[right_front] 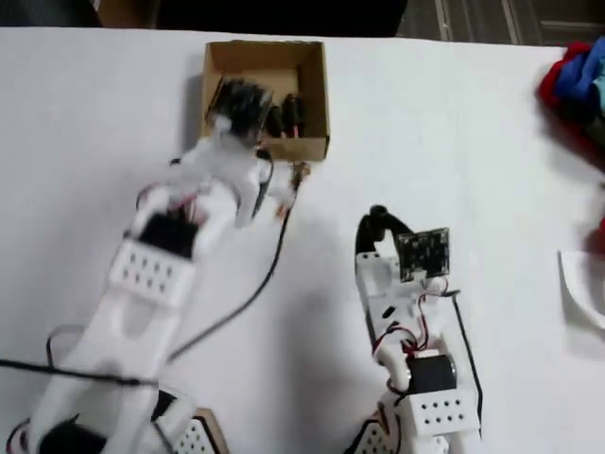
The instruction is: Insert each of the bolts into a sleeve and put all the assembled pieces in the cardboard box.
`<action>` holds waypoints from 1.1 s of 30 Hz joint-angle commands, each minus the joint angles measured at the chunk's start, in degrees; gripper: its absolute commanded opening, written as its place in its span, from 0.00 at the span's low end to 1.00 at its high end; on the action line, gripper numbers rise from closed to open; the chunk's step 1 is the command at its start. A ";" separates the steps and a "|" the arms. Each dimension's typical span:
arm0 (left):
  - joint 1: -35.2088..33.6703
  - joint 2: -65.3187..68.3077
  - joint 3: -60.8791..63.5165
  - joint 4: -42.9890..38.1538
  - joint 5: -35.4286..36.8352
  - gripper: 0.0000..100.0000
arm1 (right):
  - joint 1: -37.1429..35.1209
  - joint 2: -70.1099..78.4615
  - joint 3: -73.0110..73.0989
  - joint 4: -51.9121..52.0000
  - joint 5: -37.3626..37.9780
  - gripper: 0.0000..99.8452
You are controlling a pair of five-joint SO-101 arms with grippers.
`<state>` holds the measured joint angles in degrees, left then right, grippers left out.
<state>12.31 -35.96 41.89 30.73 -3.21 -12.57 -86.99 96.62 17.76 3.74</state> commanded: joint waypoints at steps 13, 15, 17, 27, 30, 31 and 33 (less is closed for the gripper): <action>0.79 -12.13 13.67 -29.10 1.23 0.03 | -2.95 -1.36 0.70 -7.96 -0.09 0.02; 1.85 -12.22 12.53 -32.35 4.75 0.03 | -5.14 -1.36 0.70 -8.13 -0.18 0.02; 3.16 -12.04 10.86 -32.62 6.59 0.03 | -7.60 -1.45 0.70 -8.66 -0.18 0.02; 11.25 -11.69 9.36 -32.79 7.21 0.03 | -8.13 -1.36 0.70 -20.09 -0.18 0.02; 12.40 -9.67 7.87 -32.35 7.47 0.03 | -8.13 -1.27 0.70 -19.82 -0.18 0.02; 12.40 -8.62 6.81 -31.56 8.70 0.03 | -8.04 -1.19 0.70 -19.21 -0.18 0.02; 11.96 -6.33 3.65 -28.92 13.01 0.03 | -8.31 -1.19 0.70 -17.98 -0.18 0.02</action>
<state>24.00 -43.78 52.09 -0.13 5.32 -21.19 -87.16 96.70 -0.44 3.74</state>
